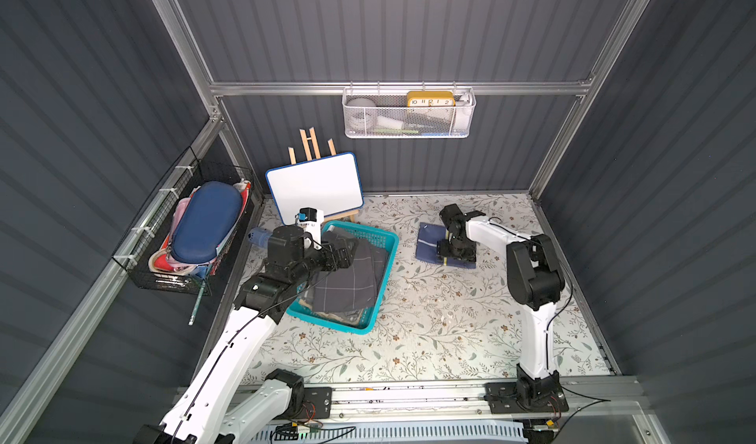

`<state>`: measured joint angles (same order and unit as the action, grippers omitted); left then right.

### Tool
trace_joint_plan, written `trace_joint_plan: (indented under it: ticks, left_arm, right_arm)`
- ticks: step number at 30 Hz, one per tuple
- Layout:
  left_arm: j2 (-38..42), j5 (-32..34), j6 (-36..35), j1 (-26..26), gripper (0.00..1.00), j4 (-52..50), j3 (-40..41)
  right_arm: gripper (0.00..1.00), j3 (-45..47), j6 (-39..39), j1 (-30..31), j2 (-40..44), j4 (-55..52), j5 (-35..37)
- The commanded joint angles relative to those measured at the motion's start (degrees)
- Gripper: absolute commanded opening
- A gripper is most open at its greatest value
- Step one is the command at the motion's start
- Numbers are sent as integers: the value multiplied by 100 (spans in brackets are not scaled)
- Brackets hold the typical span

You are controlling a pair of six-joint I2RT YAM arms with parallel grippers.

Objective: Put the folded pillowcase in the basket
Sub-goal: Adjust the pillowcase at the center of the board.

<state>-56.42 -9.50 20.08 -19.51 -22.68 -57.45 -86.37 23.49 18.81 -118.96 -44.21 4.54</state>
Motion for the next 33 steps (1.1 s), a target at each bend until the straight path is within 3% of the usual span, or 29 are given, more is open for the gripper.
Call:
trace_joint_plan:
  ticks: [1, 6, 8, 10, 12, 16, 19, 24, 33]
  left_arm:
    - [-166, -271, 185, 13, 99, 217, 137]
    - [-395, -794, 597, -19, 100, 524, 500]
    - [-550, -570, 635, -243, 99, 445, 502]
    - [-730, -28, 709, -868, 99, 383, 425]
    - [-1007, 359, 887, -1518, 100, 358, 303]
    - [-1518, 657, 1491, -2443, 99, 759, 387]
    - [-2087, 873, 1767, -2986, 100, 910, 166]
    - [-2948, 1039, 2090, -3429, 99, 1083, -252]
    - [-3960, 967, 2359, -3534, 100, 1053, -807]
  right_arm:
    - [85, 838, 440, 284, 627, 418, -248]
    - [85, 1917, 1064, 1018, 1491, 851, -408]
    - [85, 2103, 1212, 1340, 1786, 856, -272]
    - [85, 2106, 1240, 1484, 2115, 604, 77]
    - [86, 2165, 1152, 1319, 2518, 559, 296]
    - [86, 2143, 497, 407, 2888, 921, 277]
    - [87, 1597, -10, -101, 2456, 898, -106]
    - [87, 60, -449, -466, 922, 89, -356]
    - [85, -819, -380, -601, -488, -16, -597]
